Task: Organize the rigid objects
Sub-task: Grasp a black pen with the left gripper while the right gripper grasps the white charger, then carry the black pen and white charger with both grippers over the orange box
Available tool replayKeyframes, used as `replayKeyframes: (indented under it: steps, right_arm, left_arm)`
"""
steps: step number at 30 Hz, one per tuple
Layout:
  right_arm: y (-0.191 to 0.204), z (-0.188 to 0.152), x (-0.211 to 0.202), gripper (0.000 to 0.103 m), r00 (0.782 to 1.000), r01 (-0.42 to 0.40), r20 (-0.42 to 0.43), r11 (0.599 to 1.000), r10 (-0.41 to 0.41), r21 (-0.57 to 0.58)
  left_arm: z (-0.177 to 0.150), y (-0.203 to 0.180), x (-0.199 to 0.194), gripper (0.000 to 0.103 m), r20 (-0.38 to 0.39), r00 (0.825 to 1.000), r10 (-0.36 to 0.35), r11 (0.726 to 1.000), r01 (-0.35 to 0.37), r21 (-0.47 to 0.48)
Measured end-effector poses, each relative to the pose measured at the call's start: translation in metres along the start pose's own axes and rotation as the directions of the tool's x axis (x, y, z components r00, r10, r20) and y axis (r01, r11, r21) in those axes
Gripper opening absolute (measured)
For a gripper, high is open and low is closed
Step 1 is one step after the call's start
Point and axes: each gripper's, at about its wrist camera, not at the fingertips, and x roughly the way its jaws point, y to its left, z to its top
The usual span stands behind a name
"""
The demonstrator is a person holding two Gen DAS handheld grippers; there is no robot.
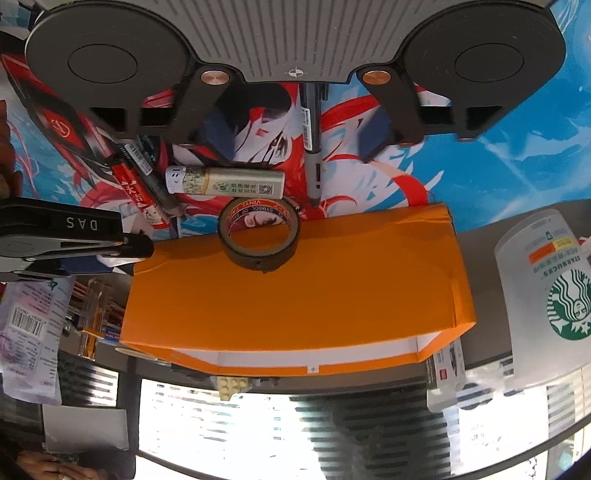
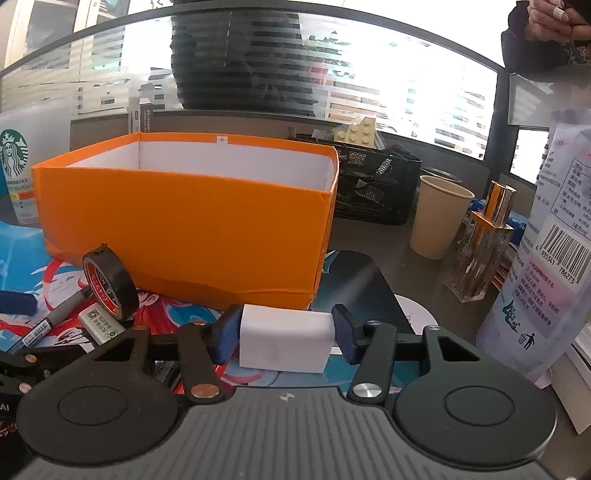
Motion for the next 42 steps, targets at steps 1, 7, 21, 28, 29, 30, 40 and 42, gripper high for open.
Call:
replayKeyframes:
  steps: [1, 7, 21, 28, 29, 30, 40, 42]
  right_arm:
    - [0.0, 0.0, 0.0, 0.05, 1.0, -0.002, 0.0, 1.0, 0.002, 0.002]
    - [0.0, 0.0, -0.001, 0.05, 1.0, -0.007, -0.006, 1.0, 0.007, 0.005]
    - [-0.004, 0.002, -0.024, 0.05, 1.0, 0.022, 0.016, 1.0, -0.022, 0.016]
    - [0.001, 0.011, -0.048, 0.049, 0.997, 0.027, 0.067, 1.0, -0.027, 0.003]
    - [0.002, 0.013, -0.051, 0.049, 0.997, 0.025, 0.075, 1.0, -0.025, 0.003]
    - [0.003, 0.014, -0.054, 0.05, 0.996, 0.024, 0.081, 1.0, -0.024, 0.003]
    - [0.008, 0.024, -0.072, 0.049, 0.992, -0.001, 0.125, 1.0, 0.0, 0.003]
    - [0.009, 0.026, -0.075, 0.049, 0.991, -0.005, 0.131, 1.0, 0.005, 0.002]
  left_arm:
    - [0.0, 0.0, 0.0, 0.048, 0.005, 1.0, 0.002, 1.0, -0.002, -0.004]
    - [0.002, 0.006, -0.001, 0.008, 0.012, 0.999, 0.031, 0.999, -0.031, -0.039]
    - [0.009, 0.014, -0.024, 0.008, 0.034, 0.999, 0.005, 0.996, -0.002, -0.087]
    - [0.016, 0.016, -0.046, 0.008, 0.069, 0.998, 0.004, 0.995, 0.003, -0.097]
    - [0.018, 0.016, -0.05, 0.008, 0.074, 0.997, 0.008, 0.995, -0.001, -0.095]
    - [0.018, 0.016, -0.052, 0.008, 0.077, 0.997, 0.009, 0.995, -0.002, -0.096]
    - [0.023, 0.02, -0.06, 0.008, 0.074, 0.997, 0.02, 0.993, -0.012, -0.115]
    - [0.023, 0.019, -0.062, 0.008, 0.076, 0.997, 0.021, 0.993, -0.012, -0.115]
